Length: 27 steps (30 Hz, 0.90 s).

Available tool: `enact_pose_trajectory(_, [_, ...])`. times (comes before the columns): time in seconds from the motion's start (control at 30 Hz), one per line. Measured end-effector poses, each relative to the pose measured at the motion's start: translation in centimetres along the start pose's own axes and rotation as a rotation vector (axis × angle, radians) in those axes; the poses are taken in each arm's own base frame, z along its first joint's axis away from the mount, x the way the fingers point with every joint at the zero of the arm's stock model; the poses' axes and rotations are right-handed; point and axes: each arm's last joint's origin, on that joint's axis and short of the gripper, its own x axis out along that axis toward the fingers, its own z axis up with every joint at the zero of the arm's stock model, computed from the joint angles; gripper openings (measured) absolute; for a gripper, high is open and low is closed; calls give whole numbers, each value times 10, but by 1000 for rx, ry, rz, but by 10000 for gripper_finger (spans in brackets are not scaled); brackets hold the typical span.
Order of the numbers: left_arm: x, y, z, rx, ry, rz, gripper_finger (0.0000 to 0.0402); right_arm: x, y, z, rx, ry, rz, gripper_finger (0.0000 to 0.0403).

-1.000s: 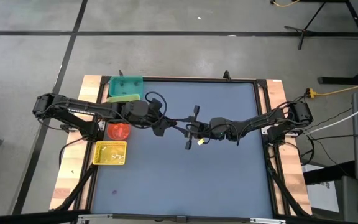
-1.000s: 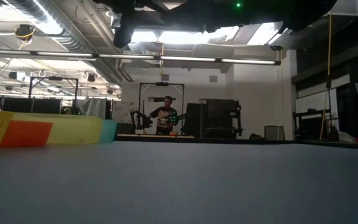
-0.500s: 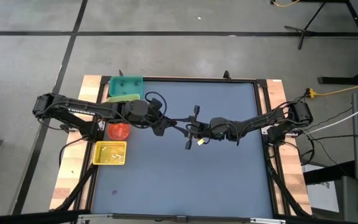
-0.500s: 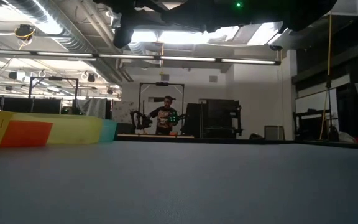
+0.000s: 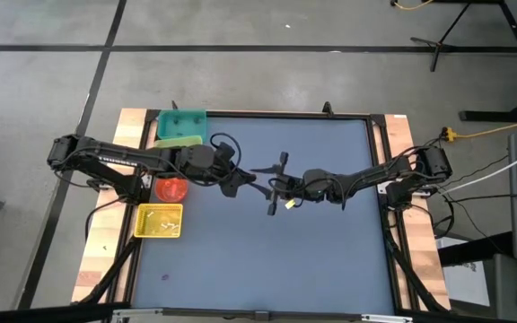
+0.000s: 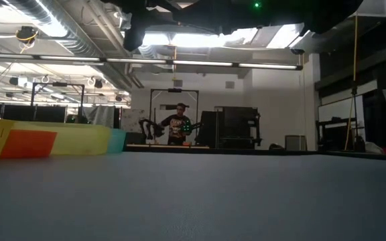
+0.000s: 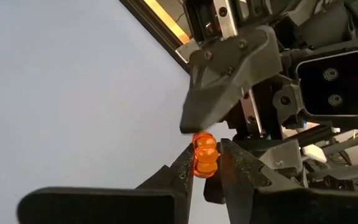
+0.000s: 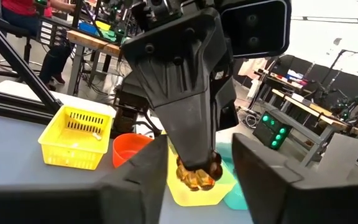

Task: Sort Halloween decoration
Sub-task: Put the orange pumpkin toy into the orange bin

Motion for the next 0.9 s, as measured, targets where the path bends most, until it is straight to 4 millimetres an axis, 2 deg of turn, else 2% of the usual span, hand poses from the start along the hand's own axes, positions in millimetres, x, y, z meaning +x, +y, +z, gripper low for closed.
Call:
enact_pose_trajectory(0.17, [0,1,0,1,0,11,48,0,0,-1,-3,11,-6,219])
enact_pose_trajectory(0.33, [1,9,4,-5,-3,51,48,0,2,-6,-23,66,15,247])
enact_pose_trajectory(0.57, [0,30,7,-18,49,191,48,-4,8,-25,-84,254,81,255])
enact_pose_trajectory(0.9, [-15,74,-1,85,268,570,49,-18,15,-56,-39,590,173,255])
